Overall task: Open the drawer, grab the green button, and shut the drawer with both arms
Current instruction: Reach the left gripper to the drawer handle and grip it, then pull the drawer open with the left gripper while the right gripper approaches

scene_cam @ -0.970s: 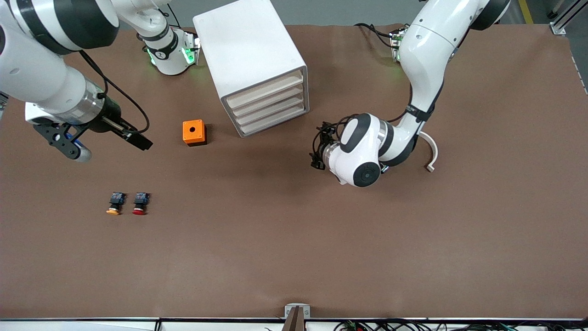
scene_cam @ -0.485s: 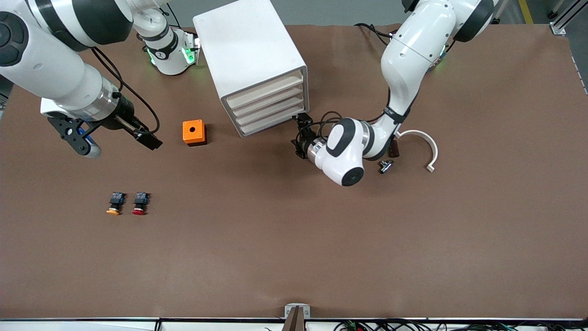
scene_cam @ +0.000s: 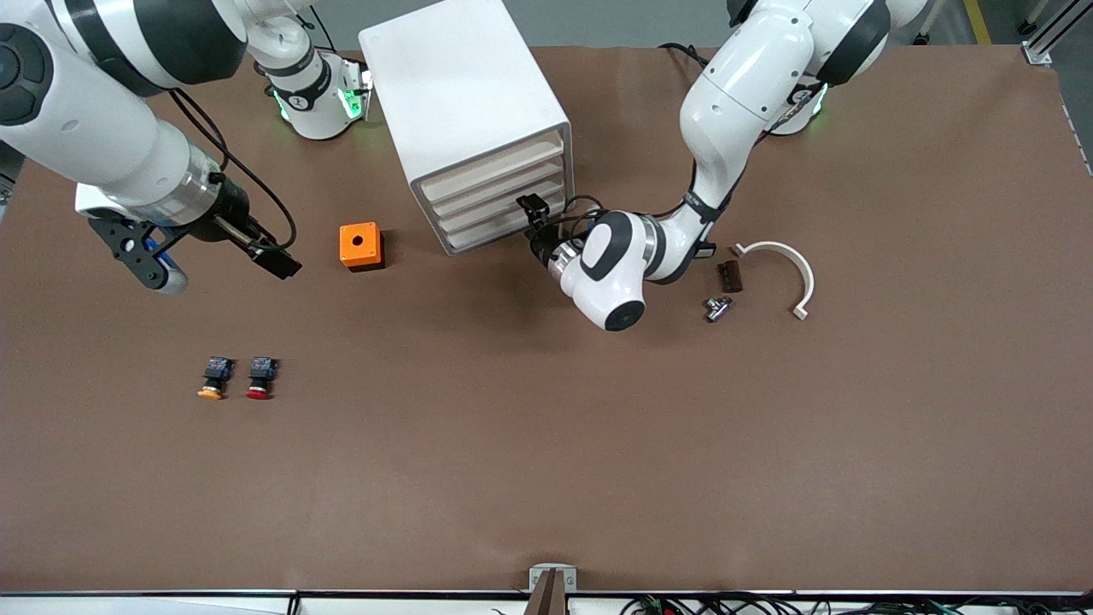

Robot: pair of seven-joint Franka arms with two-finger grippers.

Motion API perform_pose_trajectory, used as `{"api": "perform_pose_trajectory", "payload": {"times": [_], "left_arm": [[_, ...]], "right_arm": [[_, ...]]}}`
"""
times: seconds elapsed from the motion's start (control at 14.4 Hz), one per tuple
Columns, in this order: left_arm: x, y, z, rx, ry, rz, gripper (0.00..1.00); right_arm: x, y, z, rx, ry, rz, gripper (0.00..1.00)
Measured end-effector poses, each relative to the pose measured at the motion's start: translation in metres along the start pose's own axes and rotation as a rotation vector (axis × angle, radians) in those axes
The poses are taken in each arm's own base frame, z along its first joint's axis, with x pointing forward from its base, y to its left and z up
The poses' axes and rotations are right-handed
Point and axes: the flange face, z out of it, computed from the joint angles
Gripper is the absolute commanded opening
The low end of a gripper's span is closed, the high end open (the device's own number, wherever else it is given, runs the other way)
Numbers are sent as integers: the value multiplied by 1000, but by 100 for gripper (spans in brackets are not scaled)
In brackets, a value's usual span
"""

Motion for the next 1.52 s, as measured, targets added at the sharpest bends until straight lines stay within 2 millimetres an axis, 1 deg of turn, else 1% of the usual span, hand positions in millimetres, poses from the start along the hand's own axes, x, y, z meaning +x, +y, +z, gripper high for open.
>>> {"api": "perform_pose_trajectory", "payload": {"times": [0.07,0.14,0.21,0.28,0.42,0.55,0.62,0.9,0.97,1.11,1.18,1.32,1.52], "left_arm": [[0,0,5,10,10,-14,78],[1,-1,10,18,21,-24,75],[1,-2,14,22,29,-33,70],[1,-3,18,26,36,-40,62],[1,-4,25,34,51,-45,41],[2,-3,26,36,53,-47,11],[2,-2,27,36,54,-48,0],[1,-4,25,43,53,-45,0],[1,-3,24,42,52,-46,0],[2,-1,18,40,43,-50,0],[3,2,10,37,32,-53,0],[5,10,-14,25,-3,-60,0],[10,24,-65,3,-73,-55,0]], "right_arm": [[0,0,0,0,0,0,100],[0,0,0,-1,0,0,100],[0,0,0,-1,-1,1,100],[0,0,0,-1,-1,1,100],[0,0,0,-1,-1,2,100],[0,0,0,-1,-1,4,100],[0,0,0,-2,-1,5,100],[-1,-1,1,-2,-1,3,100],[-4,-3,1,-2,-3,-2,100],[-19,-12,3,2,-13,-29,100],[-30,-18,4,1,-14,-47,100],[-53,-31,7,-1,-14,-87,100],[-93,-59,21,10,-3,-77,100]]}}
